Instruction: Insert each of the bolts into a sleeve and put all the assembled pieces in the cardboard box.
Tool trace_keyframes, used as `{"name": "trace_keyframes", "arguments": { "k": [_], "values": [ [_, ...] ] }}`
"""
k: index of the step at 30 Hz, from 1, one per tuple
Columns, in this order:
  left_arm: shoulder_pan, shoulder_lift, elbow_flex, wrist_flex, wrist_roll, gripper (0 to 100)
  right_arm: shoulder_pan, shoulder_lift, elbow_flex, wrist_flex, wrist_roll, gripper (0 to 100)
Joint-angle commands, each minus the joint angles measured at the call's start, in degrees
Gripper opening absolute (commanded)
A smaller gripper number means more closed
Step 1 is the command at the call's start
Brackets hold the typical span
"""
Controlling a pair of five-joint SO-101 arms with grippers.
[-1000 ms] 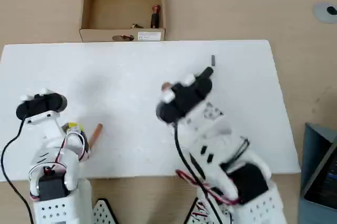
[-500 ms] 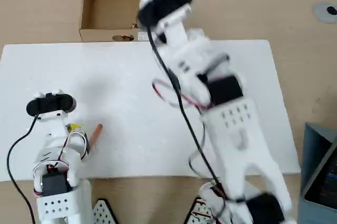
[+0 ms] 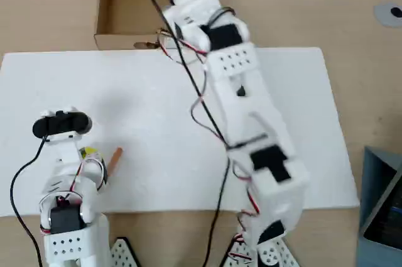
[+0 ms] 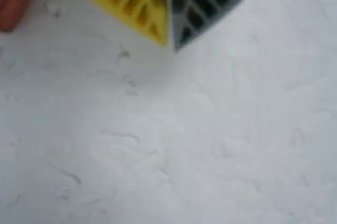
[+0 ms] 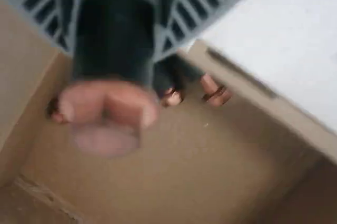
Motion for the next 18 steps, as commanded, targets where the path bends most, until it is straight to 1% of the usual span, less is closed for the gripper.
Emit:
{"name": "trace_keyframes", "arguments": {
  "k": [1, 5, 10, 12, 15, 18],
  "values": [
    [0.8, -0.4, -0.2, -1.1, -0.3, 1, 0.8, 6.7, -12.5, -3.5, 3.3, 1.1],
    [0.8, -0.4, -0.2, -1.0, -0.3, 1, 0.7, 16.6, -22.5, -4.0, 7.8, 1.2],
    [0.8, -0.4, -0.2, -1.0, -0.3, 1, 0.7, 26.4, -33.4, -3.5, 11.6, 1.9],
    [0.8, -0.4, -0.2, -1.0, -0.3, 1, 0.7, 29.0, -36.1, -3.1, 12.0, 5.8],
    [0.8, -0.4, -0.2, -1.0, -0.3, 1, 0.5, 31.4, -39.1, 0.5, 12.0, 11.9],
    [0.8, -0.4, -0.2, -1.0, -0.3, 1, 0.3, 32.8, -41.2, 3.0, 12.0, 12.4]
  ]
}}
